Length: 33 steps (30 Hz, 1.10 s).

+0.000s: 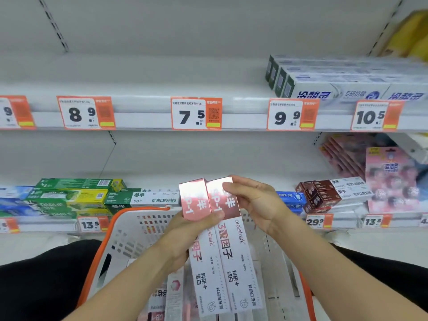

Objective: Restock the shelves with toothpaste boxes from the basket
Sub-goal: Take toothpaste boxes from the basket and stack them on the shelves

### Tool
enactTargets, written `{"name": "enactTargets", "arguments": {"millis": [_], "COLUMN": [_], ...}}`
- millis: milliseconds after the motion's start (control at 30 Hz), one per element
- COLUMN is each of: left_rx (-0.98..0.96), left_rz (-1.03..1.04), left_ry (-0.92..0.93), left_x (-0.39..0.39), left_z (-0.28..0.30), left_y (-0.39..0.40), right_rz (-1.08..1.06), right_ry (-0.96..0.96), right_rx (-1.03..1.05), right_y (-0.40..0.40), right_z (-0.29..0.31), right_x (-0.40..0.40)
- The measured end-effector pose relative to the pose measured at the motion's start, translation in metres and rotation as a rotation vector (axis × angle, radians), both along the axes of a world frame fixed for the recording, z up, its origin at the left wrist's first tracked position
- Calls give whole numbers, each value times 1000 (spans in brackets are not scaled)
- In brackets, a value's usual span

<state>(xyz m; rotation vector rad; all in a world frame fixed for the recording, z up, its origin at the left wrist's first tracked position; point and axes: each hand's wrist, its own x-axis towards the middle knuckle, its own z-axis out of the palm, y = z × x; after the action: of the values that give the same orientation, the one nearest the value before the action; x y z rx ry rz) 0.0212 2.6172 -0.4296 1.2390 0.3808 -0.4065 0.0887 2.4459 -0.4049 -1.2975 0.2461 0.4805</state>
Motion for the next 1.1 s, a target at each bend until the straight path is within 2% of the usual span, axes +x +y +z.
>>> {"name": "enactTargets", "arguments": {"millis": [100,233,300,433,533,700,800,933,1033,1100], "left_rx": [10,-52,-66,41,102,33,67,19,-21,-36], "left_rz": [100,235,298,316,389,553,547,496,488,478], "left_ry": [-56,-160,-193,-297,-399,-445,-420,-392,-381,-397], "left_x": [3,8,11,25,46,64,61,59,58,57], "left_z": [22,62,84,131,151,148,143,137,135,135], "left_y": [6,18,26,45,66,85,84,79,74,70], "right_rz": [129,647,731,583,475,342,388,586,723,751], "right_ry": [-123,-269,-331,-493,-700,-1016,-1161,-1045,-894,-877], "right_rx": [-85,-261,-365,-383,-469,-725,-1021,-1308,-1310,-1325], "right_y": [10,7,3,11,20,39,51,47,36,30], "right_z": [19,61,79,113,155,226,239,218,204,204], "right_x": [-3,-4,0,12,31,82,117,152,162,161]}}
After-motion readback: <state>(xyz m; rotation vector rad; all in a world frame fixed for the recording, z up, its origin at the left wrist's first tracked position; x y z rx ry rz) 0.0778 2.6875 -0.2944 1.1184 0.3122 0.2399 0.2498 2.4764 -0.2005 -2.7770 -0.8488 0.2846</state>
